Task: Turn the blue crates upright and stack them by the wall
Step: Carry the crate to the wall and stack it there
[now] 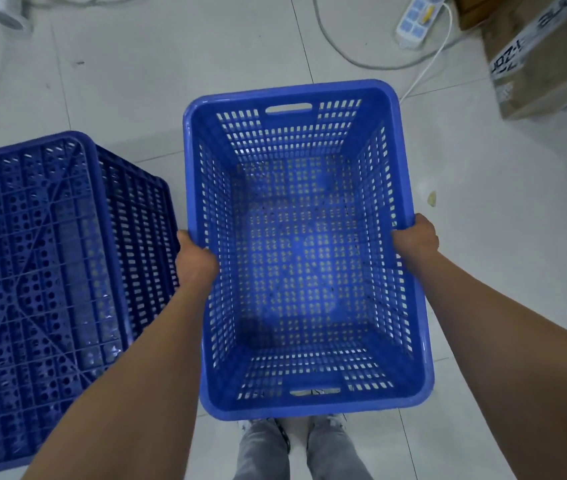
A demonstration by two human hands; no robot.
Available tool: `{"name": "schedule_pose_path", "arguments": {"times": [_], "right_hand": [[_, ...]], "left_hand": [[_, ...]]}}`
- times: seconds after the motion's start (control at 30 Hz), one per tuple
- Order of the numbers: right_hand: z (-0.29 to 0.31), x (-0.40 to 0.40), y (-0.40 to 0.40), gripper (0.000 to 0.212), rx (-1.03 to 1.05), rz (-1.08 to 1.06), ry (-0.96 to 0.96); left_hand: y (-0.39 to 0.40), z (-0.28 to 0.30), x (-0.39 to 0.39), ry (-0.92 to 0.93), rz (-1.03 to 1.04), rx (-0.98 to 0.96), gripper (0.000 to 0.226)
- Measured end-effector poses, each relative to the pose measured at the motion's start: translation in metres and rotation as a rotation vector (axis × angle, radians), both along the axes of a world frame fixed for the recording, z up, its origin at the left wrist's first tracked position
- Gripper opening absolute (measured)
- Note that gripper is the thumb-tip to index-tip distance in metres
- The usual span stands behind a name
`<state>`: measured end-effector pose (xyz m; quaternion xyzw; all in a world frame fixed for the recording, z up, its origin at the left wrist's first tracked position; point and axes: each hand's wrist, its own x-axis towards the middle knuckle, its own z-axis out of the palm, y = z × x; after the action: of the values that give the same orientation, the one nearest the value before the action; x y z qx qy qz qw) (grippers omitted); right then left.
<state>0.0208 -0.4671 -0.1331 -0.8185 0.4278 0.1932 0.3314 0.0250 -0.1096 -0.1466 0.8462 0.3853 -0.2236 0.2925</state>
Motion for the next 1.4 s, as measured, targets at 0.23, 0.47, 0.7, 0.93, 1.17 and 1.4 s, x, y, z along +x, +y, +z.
{"name": "schedule_pose_path", "arguments": {"times": [0.23,0.47,0.7,0.93,1.17,1.4], "right_hand": [[0.059,-0.002,0.008,0.027,-0.036,0.011,0.003],[0.228,0.008,0.036,0.031,-0.041,0.074,-0.017],[0.401,0.007,0.068,0.032,-0.05,0.21,-0.047],[0.527,-0.031,0.12,0.036,0.024,0.331,-0.122],[0.599,-0.069,0.217,0.036,0.052,0.577,-0.159],[0.641,-0.13,0.35,0.032,0.084,0.869,-0.237]], "left_hand": [[0.003,0.057,-0.006,0.006,0.011,-0.05,0.058],[0.022,0.214,-0.016,-0.002,0.05,-0.103,0.044],[0.062,0.387,-0.044,-0.022,0.102,-0.074,0.05],[0.106,0.531,-0.128,-0.152,0.238,0.025,0.042],[0.164,0.614,-0.251,-0.247,0.458,0.134,0.039],[0.24,0.643,-0.388,-0.306,0.771,0.177,0.039]]}}
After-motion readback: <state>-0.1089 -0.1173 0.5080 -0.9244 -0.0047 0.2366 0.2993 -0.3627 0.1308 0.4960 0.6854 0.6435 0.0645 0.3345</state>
